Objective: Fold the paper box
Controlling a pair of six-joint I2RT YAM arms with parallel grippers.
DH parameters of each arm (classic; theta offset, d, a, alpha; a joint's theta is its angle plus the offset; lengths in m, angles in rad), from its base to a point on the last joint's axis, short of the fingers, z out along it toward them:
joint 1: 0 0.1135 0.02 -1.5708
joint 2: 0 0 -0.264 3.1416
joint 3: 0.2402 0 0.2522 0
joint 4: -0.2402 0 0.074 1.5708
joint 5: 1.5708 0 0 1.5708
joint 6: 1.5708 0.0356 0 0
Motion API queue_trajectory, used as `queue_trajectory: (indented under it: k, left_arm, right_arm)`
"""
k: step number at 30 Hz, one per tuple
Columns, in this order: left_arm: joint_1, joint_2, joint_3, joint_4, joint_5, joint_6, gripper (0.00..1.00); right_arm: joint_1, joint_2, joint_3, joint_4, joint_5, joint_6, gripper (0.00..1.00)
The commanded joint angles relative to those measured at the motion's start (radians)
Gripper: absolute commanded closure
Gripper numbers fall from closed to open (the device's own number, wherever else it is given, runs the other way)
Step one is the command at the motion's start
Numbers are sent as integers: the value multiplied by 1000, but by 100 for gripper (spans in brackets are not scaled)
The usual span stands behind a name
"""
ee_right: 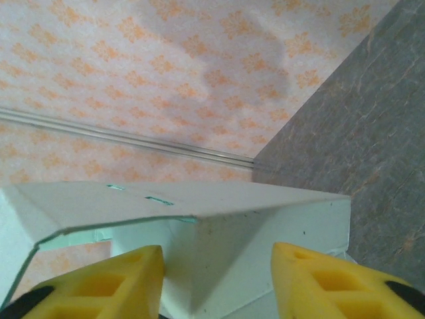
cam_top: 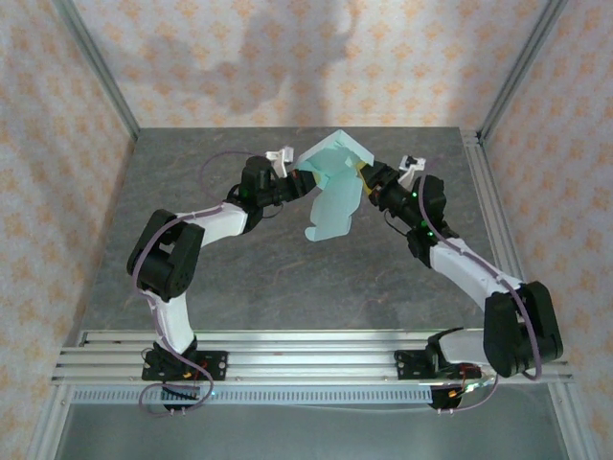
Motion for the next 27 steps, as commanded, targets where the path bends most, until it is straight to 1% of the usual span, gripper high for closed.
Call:
queue_trajectory:
  k: [1, 3, 7, 9, 10, 13, 24, 26, 27]
  left_arm:
    - [-2, -26, 1, -13, 12, 49, 100]
    - [-2, -26, 3, -24, 5, 59, 100]
    - [-2, -29, 20, -67, -22, 83, 100]
    - [-2, -30, 25, -70, -23, 91, 100]
    - [-2, -31, 28, -70, -23, 91, 100]
    - [-3, -32, 34, -74, -19, 94, 100]
    - [-14, -40, 45, -74, -15, 93, 100]
    - [-14, -40, 46, -76, -17, 96, 100]
    - [-14, -41, 47, -80, -18, 97, 100]
  right_arm:
    - [7, -2, 36, -11, -31, -16, 60]
    - [7, -14, 35, -48, -29, -36, 66]
    - [7, -59, 79, -257, -2, -148, 75]
    - [7, -63, 119, -375, 0, -203, 77]
    - [7, -61, 129, -397, -2, -216, 78]
    - [7, -54, 149, -420, -13, -222, 80]
    - [7, -2, 174, -421, -47, -197, 81]
    - [7, 1, 175, -427, -44, -198, 85]
    - [7, 2, 177, -434, -45, -200, 89]
